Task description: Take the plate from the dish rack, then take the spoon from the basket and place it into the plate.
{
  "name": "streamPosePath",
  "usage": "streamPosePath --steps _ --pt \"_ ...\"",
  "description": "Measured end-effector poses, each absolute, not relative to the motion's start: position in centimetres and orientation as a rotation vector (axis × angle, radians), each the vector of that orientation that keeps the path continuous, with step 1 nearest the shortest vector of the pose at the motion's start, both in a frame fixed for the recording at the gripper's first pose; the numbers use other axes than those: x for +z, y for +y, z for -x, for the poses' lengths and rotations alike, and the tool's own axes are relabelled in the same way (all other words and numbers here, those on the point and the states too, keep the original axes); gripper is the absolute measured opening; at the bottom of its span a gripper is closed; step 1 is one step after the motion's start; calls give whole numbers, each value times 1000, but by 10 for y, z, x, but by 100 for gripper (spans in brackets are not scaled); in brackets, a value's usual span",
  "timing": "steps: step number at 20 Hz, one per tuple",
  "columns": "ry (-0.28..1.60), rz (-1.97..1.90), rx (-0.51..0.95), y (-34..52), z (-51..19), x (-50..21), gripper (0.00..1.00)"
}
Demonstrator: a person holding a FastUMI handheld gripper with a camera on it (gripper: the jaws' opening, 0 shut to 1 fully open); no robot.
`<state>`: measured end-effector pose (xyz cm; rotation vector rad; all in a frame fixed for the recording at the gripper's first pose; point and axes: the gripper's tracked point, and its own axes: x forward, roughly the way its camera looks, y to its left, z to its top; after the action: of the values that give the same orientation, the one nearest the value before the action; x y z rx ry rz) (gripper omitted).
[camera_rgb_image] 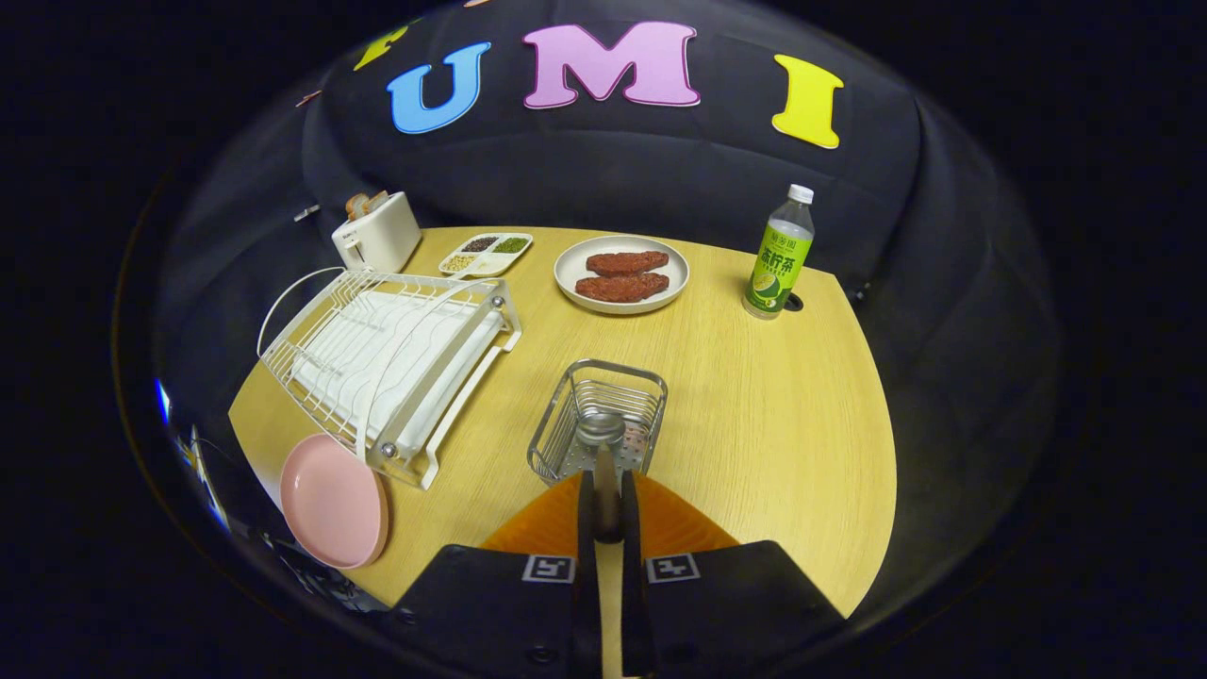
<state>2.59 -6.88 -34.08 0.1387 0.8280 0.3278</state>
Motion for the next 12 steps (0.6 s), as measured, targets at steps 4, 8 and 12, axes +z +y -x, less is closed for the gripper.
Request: streamPosePath --steps 4,8,12 --pt "825 -161 300 -76 -27 -337 11" --pt "791 -186 264 -87 -33 -321 11" --pt "766 -193 253 -88 -39 -306 11"
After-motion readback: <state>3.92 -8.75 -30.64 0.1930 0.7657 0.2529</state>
